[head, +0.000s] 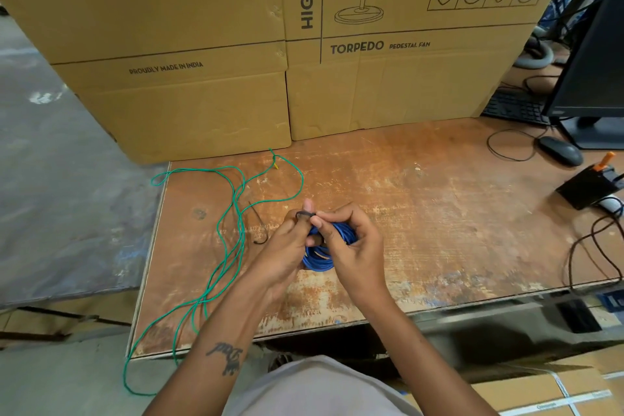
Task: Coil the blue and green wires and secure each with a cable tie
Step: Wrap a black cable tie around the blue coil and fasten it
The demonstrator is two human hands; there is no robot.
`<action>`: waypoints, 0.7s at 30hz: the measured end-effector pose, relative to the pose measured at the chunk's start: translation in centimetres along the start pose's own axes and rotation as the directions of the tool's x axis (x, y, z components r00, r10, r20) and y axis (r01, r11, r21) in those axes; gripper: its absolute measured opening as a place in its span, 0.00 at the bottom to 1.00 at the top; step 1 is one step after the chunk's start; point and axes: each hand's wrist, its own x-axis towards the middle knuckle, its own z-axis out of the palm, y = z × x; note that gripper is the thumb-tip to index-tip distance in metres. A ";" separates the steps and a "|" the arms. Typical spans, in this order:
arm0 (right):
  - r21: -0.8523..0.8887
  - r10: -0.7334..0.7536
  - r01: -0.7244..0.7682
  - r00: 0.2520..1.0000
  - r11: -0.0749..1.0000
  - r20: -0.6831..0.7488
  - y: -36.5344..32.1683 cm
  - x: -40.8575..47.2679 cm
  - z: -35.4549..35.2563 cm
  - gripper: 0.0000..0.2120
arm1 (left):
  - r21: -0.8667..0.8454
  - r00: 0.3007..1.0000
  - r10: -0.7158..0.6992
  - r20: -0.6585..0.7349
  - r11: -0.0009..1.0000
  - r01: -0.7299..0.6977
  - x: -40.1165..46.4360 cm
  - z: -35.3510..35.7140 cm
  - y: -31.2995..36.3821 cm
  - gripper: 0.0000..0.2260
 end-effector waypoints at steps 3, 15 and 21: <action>0.057 -0.004 0.011 0.994 0.998 -0.113 0.1 -0.2 0.3 0.05 | -0.020 0.995 0.039 0.093 0.999 -0.037 0.0 -0.6 0.0 0.09; 0.188 -0.006 0.044 0.980 0.981 -0.198 0.0 2.0 -1.1 0.10 | 0.130 0.933 0.270 0.239 0.943 -0.307 -1.6 -2.0 1.9 0.30; 0.113 -0.099 0.106 0.993 0.988 -0.061 -0.4 2.1 -1.1 0.15 | 0.363 0.928 0.333 0.167 0.854 -0.372 -0.5 -1.1 1.2 0.19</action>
